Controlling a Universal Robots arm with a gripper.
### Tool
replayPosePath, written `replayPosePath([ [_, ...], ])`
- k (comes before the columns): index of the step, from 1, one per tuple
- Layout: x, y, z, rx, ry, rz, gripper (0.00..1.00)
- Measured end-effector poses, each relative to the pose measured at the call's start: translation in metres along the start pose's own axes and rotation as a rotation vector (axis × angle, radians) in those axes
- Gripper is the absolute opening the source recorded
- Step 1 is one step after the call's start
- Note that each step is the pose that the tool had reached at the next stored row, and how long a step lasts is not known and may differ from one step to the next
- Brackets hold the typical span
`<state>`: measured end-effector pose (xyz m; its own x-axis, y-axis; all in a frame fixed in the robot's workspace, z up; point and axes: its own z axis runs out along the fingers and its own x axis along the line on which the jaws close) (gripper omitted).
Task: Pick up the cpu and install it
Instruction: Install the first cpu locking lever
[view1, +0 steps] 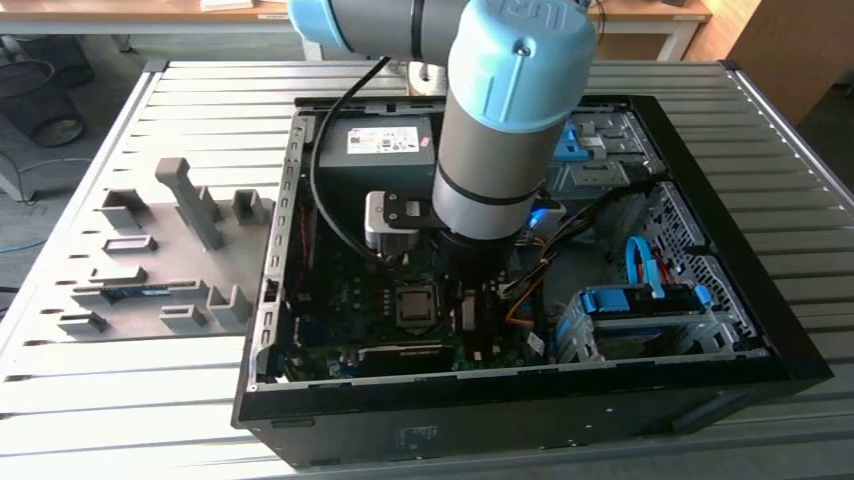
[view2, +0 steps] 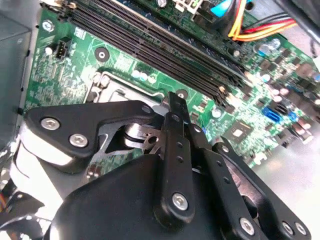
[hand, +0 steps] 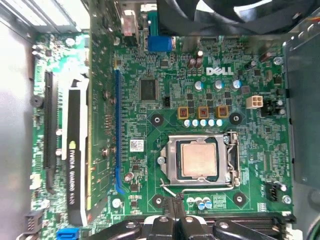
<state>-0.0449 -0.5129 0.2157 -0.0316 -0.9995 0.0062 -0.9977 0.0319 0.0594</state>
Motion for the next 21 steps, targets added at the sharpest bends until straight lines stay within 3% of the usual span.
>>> replayPosePath([
  [1,-0.0005,0.0001,-0.0011,0.0003,0.0052,0.0,0.1],
  [5,-0.0057,0.0007,-0.002,0.0015,0.049,0.002,0.1],
  [7,-0.0099,0.0027,-0.0019,0.002,0.0612,0.003,0.1],
  [11,-0.0153,0.0138,-0.0001,0.003,0.0623,0.003,0.1],
  [15,-0.0164,0.03,0.0017,0.0076,0.0576,0.003,0.1],
  [18,-0.0169,0.0316,0.0007,0.0094,0.0566,0.001,0.1],
  [21,-0.0169,0.0322,-0.0031,0.0093,0.0458,0.001,0.1],
])
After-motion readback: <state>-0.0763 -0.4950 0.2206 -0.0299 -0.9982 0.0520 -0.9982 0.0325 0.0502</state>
